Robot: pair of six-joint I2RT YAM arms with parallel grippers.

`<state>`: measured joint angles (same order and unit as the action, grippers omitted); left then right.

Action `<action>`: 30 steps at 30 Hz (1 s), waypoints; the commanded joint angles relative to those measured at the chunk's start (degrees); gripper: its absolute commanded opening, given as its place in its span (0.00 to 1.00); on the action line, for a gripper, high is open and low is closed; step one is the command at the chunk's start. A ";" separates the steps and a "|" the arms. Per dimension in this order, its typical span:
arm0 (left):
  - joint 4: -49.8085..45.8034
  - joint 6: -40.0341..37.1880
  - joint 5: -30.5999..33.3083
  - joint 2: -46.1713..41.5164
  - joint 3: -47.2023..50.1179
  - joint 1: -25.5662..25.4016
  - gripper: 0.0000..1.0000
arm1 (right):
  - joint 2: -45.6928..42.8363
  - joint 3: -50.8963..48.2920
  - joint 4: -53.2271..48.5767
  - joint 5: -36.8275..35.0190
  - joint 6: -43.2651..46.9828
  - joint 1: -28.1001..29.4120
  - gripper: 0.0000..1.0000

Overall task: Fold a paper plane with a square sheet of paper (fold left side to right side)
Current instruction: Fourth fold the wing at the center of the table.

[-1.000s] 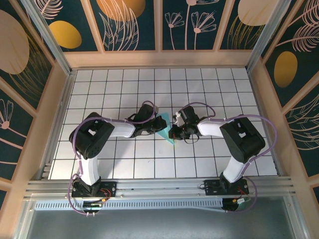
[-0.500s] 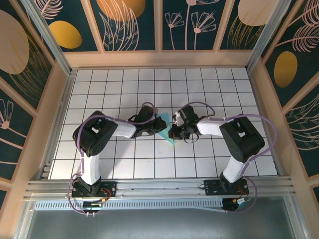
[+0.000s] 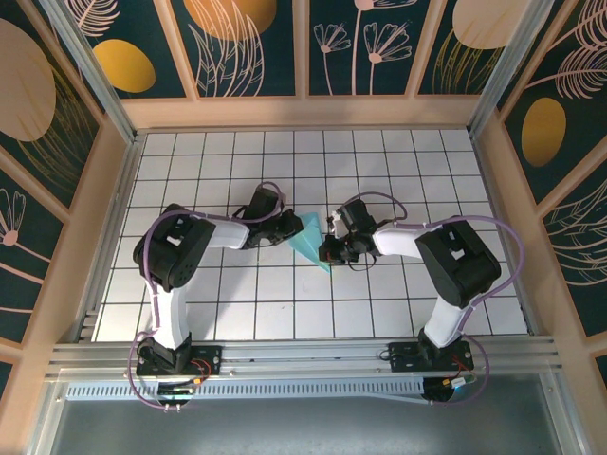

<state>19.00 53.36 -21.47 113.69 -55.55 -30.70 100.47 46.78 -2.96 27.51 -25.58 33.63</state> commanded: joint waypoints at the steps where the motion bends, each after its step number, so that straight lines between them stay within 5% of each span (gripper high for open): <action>1: -5.46 -4.69 5.74 3.17 -3.16 3.38 0.06 | 4.76 -3.15 -9.70 -9.32 1.18 0.64 0.00; 14: -9.22 -8.26 6.61 5.27 -8.46 7.82 0.06 | 4.55 -3.63 -8.58 -8.22 0.72 0.73 0.00; 21: -8.22 -12.24 8.41 -4.88 -4.02 8.03 0.04 | 3.83 -3.25 -7.46 -6.83 0.31 0.61 0.00; 30: -1.93 -9.88 0.93 -11.75 3.49 -1.21 0.04 | 3.07 -3.32 -6.47 -7.03 0.18 0.51 0.00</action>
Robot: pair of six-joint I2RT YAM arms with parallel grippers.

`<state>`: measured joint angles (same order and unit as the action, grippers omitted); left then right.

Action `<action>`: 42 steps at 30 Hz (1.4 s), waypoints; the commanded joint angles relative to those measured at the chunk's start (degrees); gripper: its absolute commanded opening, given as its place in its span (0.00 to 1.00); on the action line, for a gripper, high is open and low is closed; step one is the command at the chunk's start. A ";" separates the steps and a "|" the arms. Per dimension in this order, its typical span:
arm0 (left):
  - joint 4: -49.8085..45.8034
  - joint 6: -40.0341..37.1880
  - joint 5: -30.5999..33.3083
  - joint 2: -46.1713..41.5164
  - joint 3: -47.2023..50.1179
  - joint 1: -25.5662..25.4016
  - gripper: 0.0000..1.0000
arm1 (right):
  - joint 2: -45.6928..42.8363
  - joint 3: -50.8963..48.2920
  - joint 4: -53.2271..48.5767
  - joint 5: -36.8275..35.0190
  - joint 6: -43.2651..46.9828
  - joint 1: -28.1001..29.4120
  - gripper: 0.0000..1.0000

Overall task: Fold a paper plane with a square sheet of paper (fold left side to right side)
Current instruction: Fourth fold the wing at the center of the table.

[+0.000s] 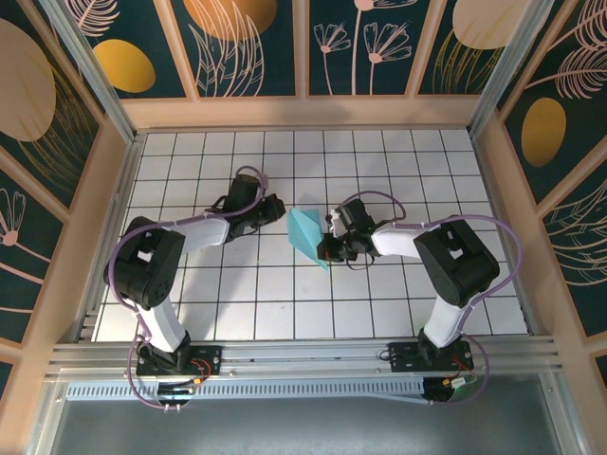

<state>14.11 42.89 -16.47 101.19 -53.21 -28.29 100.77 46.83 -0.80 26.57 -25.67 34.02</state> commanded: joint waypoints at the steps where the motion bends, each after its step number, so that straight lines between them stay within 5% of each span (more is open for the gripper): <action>1: 3.80 1.49 -4.96 1.61 1.05 -4.52 0.03 | 2.82 -3.41 -8.58 -6.09 0.27 0.17 0.00; 13: 7.53 3.95 -8.36 12.21 -4.06 -7.28 0.03 | 3.10 -3.28 -8.44 -5.74 0.45 0.17 0.00; 23: -2.62 3.86 -0.52 14.12 -3.23 -7.29 0.01 | 0.91 -1.39 -8.22 -3.74 1.06 -0.14 0.00; 42: -2.44 3.87 -0.14 15.35 -3.54 -7.26 0.00 | -2.78 -0.75 1.96 12.55 -0.84 -2.17 0.00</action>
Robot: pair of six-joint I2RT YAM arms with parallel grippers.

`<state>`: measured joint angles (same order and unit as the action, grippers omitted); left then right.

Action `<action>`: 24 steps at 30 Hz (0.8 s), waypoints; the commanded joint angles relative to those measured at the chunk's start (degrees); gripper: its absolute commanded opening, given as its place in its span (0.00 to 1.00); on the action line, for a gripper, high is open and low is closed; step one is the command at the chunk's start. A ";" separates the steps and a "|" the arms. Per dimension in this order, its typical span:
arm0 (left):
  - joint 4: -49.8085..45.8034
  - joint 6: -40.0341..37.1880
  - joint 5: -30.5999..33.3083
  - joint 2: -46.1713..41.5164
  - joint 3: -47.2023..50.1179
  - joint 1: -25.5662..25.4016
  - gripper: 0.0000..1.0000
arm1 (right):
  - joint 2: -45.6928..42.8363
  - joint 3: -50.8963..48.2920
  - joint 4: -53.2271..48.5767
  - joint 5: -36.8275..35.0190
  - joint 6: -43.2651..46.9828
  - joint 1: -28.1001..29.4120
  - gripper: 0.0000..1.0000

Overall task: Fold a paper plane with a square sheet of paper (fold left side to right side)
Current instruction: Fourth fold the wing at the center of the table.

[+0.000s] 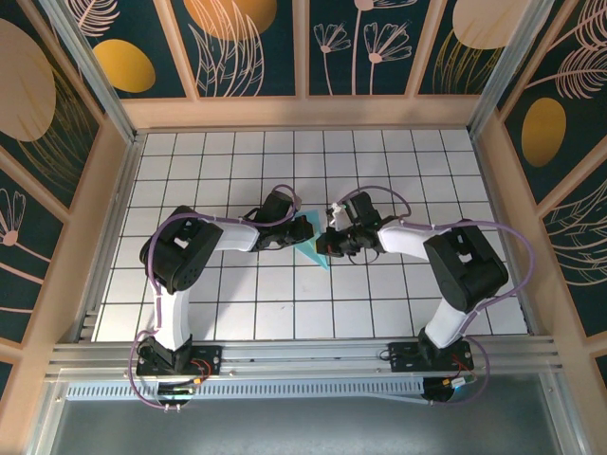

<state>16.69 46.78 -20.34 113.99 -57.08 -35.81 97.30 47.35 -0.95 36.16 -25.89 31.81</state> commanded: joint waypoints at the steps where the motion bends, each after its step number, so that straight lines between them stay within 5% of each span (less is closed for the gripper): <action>1: -5.04 -0.03 3.70 2.53 0.30 0.29 0.00 | 1.10 -1.40 2.52 2.53 -0.93 0.29 0.00; 24: -6.49 0.83 6.33 2.81 0.23 0.23 0.00 | 4.87 -2.73 -1.29 -3.12 -0.20 0.61 0.00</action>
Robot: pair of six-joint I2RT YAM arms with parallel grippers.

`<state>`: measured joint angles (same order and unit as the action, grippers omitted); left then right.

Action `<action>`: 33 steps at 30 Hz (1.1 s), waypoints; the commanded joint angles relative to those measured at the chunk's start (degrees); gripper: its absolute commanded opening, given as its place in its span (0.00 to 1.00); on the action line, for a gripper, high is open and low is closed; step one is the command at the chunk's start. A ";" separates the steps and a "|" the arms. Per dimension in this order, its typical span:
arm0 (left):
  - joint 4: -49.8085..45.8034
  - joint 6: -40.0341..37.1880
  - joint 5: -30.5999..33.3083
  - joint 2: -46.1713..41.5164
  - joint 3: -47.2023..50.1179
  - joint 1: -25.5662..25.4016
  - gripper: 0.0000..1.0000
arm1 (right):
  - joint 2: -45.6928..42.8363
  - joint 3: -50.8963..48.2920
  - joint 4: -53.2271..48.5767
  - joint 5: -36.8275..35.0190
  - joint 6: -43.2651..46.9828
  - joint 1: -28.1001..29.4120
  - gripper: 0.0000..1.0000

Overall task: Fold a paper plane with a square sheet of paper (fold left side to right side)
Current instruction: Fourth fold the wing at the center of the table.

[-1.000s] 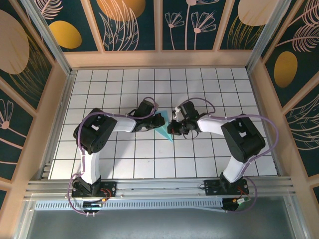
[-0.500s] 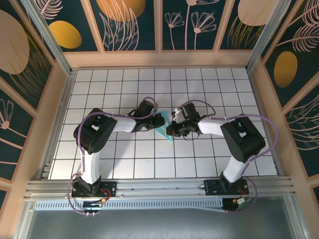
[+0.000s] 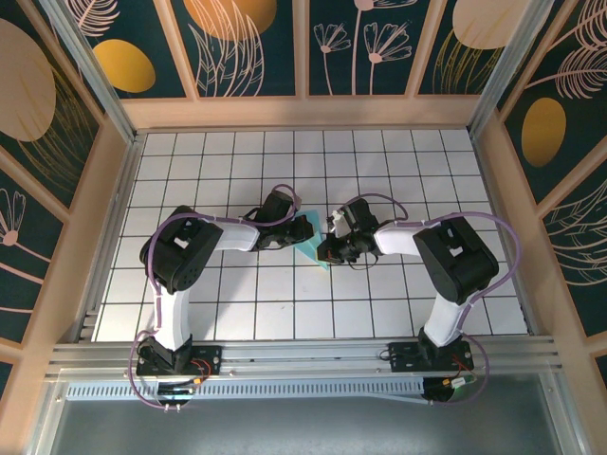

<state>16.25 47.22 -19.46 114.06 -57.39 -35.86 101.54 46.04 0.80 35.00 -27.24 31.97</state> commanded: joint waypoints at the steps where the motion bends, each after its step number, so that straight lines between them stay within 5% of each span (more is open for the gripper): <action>1: -6.06 0.54 5.73 2.74 0.56 0.28 0.00 | 0.59 -1.58 -3.42 -2.25 1.14 0.47 0.00; 33: -7.47 0.53 7.21 2.99 0.02 0.36 0.00 | -6.47 -5.35 -14.48 -4.69 5.07 1.44 0.00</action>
<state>15.14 48.25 -18.13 114.06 -57.93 -36.18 96.20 41.82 -3.46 31.59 -23.92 32.73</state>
